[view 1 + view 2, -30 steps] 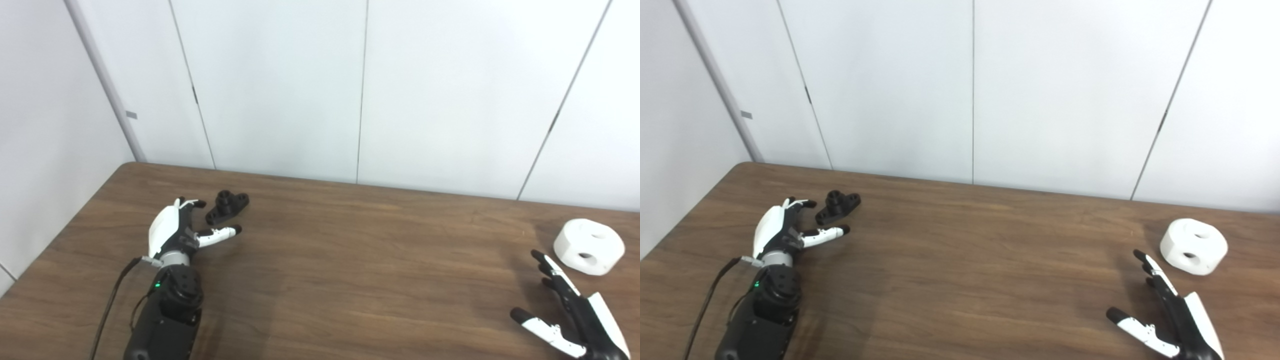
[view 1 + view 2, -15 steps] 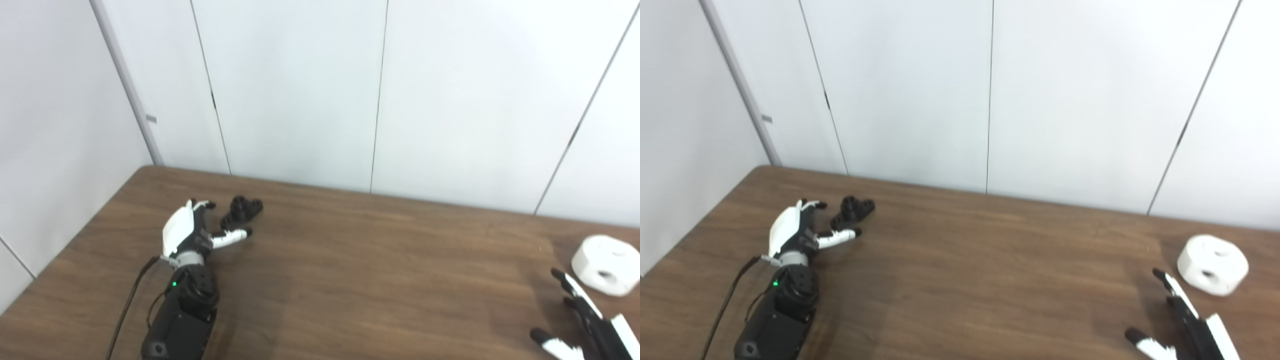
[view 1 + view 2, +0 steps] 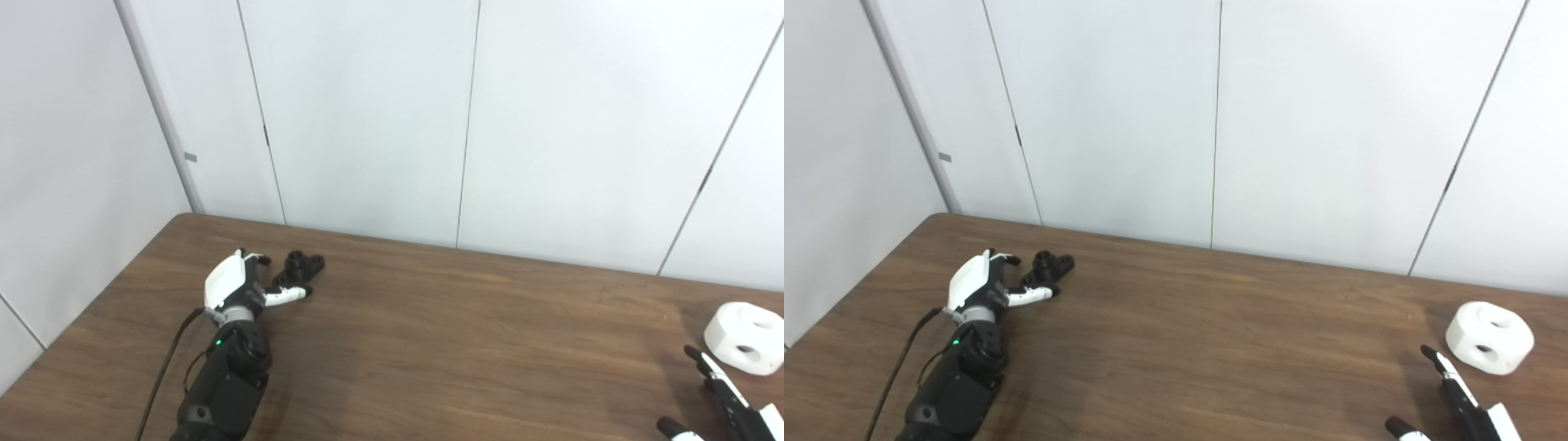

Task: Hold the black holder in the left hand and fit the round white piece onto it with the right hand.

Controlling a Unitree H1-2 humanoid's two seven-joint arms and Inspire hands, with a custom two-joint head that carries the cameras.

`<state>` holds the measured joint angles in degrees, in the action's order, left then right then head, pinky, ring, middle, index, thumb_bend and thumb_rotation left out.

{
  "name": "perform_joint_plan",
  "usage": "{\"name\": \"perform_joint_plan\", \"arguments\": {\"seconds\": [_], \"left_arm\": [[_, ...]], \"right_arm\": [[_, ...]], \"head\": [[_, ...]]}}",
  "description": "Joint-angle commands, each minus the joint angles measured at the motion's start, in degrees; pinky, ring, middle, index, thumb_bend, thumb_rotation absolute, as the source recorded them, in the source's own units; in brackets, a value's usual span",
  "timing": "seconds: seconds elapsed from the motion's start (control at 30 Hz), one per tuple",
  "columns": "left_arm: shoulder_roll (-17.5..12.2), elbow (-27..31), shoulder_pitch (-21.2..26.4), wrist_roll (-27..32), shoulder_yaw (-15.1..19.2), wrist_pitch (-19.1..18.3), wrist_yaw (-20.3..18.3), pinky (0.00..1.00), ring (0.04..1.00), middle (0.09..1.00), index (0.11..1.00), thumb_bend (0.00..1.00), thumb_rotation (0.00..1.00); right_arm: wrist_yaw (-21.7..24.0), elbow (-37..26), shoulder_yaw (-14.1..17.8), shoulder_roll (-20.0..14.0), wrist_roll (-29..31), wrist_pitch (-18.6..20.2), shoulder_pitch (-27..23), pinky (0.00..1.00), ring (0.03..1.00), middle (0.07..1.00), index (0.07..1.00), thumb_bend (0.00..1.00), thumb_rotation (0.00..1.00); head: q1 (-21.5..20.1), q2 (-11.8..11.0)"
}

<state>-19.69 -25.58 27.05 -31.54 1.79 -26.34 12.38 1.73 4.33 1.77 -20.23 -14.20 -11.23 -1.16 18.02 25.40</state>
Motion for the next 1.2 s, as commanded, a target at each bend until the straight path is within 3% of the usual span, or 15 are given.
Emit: {"name": "perform_joint_plan", "arguments": {"seconds": [0.0,0.63,0.9,1.17], "left_arm": [[-1.4,-0.4,2.1,0.1,-0.1,-0.4,-0.5,1.00,1.000,1.000,0.747,0.98,0.30],[-0.8,-2.2,2.5,-1.8,-3.2,-0.5,-2.9,1.00,1.000,1.000,0.680,1.00,0.29],[0.0,-1.1,0.8,-0.1,-4.2,2.0,-1.1,1.00,1.000,1.000,0.652,0.96,0.19],[0.1,-2.5,0.3,0.5,-5.9,4.7,1.1,1.00,1.000,1.000,0.568,0.89,0.06]], "right_arm": [[0.2,1.5,-0.1,0.2,0.6,0.5,3.0,0.94,0.962,0.969,0.935,0.71,0.68],[0.2,1.0,0.1,0.2,0.2,0.6,3.2,0.93,0.959,0.968,0.940,0.71,0.68],[0.0,0.2,0.1,0.5,-0.4,1.3,3.5,0.93,0.958,0.966,0.936,0.68,0.66],[-0.2,-0.2,0.1,0.6,-0.5,1.1,3.7,0.91,0.951,0.955,0.928,0.72,0.69]], "head": [[0.0,0.0],[-0.5,0.6],[-1.1,0.9],[-1.3,1.0]]}}
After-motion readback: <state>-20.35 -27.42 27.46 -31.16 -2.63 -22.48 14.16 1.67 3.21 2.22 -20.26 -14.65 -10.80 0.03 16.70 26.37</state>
